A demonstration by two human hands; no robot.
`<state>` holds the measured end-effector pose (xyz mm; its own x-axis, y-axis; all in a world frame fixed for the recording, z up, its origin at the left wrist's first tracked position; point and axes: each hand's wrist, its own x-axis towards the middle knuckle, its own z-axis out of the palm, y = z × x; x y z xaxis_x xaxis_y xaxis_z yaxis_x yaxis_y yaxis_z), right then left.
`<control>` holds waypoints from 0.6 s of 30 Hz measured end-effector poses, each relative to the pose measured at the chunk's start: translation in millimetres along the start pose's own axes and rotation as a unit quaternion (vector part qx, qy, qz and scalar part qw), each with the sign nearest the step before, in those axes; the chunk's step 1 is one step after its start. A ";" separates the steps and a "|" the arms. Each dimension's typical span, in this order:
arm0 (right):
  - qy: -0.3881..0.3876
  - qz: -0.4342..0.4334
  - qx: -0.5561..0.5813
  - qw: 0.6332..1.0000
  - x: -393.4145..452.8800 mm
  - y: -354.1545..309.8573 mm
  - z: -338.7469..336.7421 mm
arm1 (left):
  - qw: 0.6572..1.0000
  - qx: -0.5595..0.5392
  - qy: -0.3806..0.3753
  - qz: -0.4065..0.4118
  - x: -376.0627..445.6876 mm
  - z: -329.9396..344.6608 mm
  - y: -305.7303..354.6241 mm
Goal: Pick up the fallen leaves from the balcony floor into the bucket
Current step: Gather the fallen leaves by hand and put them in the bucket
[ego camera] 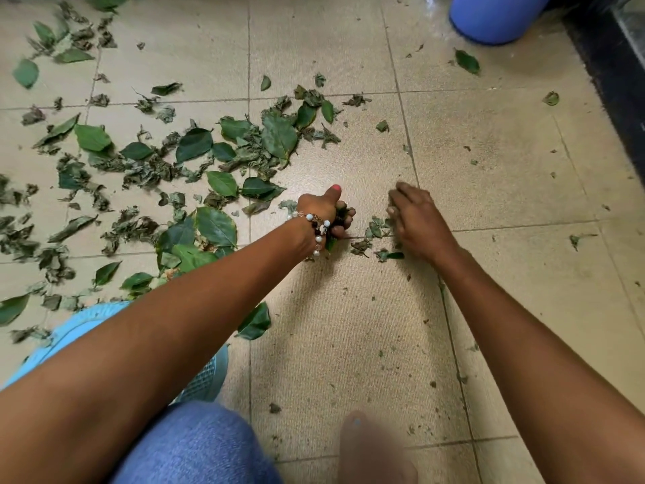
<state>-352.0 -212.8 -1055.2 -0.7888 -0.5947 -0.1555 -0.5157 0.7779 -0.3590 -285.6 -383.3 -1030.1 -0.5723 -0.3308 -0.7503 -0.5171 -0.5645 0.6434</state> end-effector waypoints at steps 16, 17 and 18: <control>-0.108 -0.047 -0.101 0.988 -58.9 -61.5 33.7 | 0.998 0.060 -0.002 -0.009 -33.6 -21.9 -16.8; -0.117 -0.062 -0.122 0.984 -62.9 -58.7 31.1 | 0.998 0.062 0.001 -0.008 -33.6 -24.7 -16.4; -0.121 -0.072 -0.135 0.981 -68.6 -54.7 28.8 | 0.998 0.064 0.002 -0.007 -33.8 -27.2 -15.6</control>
<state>-260.0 -220.4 -1051.4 -0.6152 -0.7080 -0.3469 -0.7120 0.6879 -0.1412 -240.9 -383.9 -1018.9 -0.5619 -0.3279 -0.7594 -0.6021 -0.4674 0.6473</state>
